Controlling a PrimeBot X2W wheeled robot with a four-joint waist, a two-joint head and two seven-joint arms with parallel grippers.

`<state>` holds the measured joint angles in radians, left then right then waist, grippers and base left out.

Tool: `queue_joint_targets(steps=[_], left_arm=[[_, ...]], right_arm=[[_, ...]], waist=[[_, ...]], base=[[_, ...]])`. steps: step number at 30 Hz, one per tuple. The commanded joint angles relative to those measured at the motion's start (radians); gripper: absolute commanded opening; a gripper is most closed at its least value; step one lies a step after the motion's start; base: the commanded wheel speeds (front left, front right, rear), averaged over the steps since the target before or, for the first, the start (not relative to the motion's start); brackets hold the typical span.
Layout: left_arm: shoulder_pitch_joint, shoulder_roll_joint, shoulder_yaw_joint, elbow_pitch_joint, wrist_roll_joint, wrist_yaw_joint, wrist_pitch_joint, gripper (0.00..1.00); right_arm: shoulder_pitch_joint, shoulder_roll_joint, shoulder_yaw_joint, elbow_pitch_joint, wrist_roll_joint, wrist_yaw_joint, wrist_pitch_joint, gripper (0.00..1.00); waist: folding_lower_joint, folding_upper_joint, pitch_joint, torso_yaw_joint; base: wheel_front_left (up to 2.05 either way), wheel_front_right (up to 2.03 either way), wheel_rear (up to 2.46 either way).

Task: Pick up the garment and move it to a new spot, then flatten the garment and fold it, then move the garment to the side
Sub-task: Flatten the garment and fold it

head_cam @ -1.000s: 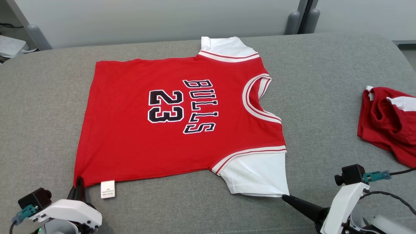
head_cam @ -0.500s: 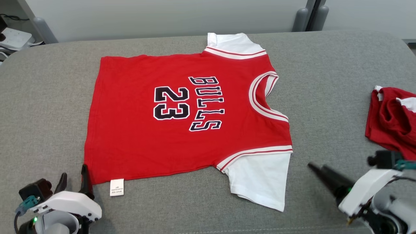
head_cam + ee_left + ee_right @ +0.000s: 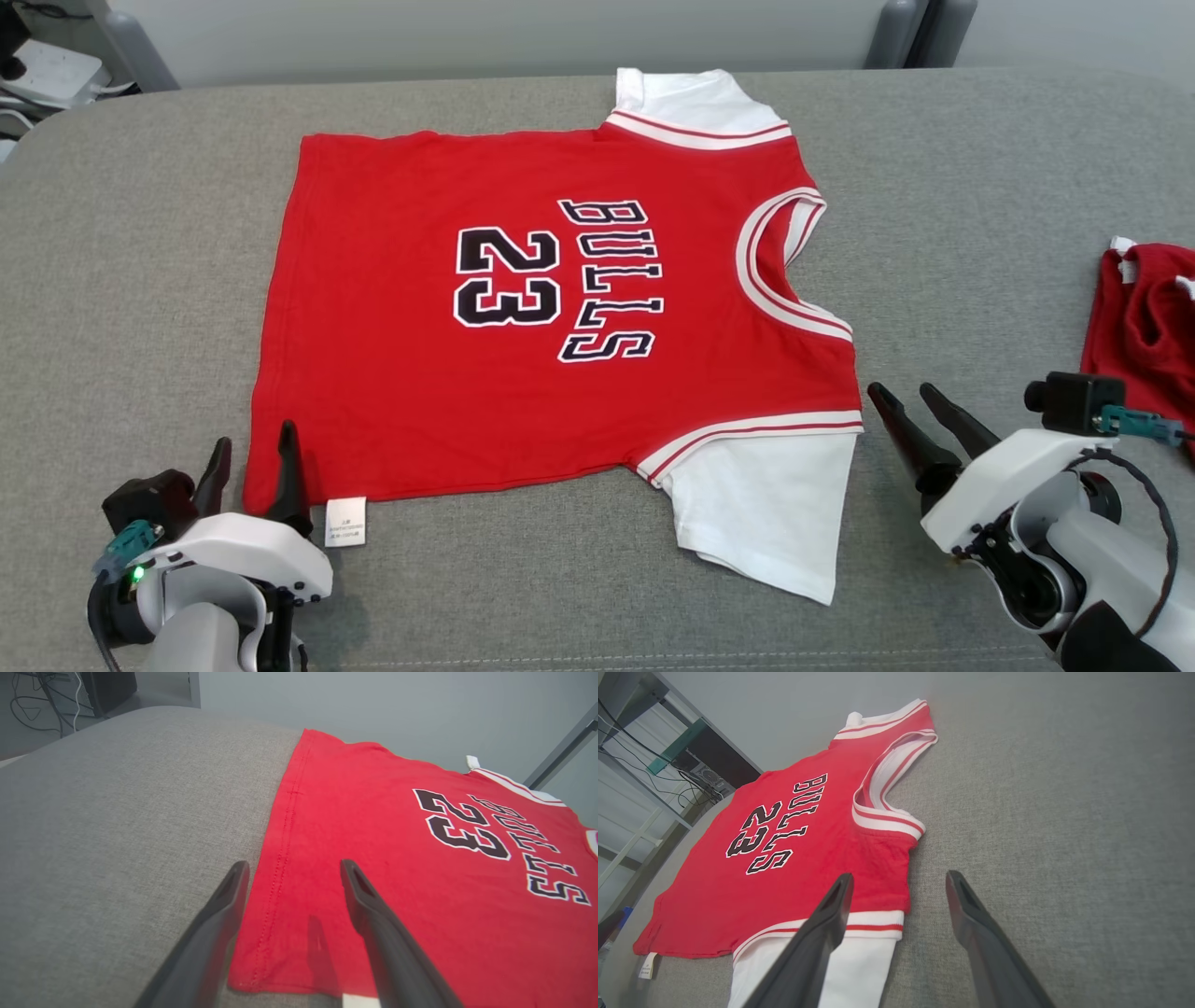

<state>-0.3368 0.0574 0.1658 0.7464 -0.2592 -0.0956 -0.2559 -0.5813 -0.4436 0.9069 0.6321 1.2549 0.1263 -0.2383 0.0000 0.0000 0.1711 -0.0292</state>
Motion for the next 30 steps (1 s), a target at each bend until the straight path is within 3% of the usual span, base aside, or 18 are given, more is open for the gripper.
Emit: queue_joint_targets(steps=[1,14,30], left_arm=[[-0.033,0.023,0.021,-0.023,0.016,-0.007,-0.006,1.00],[-0.068,0.000,-0.004,0.003,0.044,-0.028,-0.006,1.00],[-0.063,-0.006,0.008,0.008,0.051,-0.034,-0.006,1.00]], right_arm=[[-0.010,-0.008,0.004,-0.004,-0.009,0.004,-0.017,1.00],[-0.069,0.053,0.034,0.109,-0.060,0.004,-0.023,1.00],[-0.034,0.033,-0.005,0.083,-0.116,0.004,-0.023,1.00]], waist=[[0.0000,0.0000,0.007,0.006],[0.0000,0.0000,0.044,0.048],[0.0000,0.0000,0.040,0.043]], base=[[0.00,0.00,0.00],[0.00,0.00,0.00],[0.00,0.00,0.00]])
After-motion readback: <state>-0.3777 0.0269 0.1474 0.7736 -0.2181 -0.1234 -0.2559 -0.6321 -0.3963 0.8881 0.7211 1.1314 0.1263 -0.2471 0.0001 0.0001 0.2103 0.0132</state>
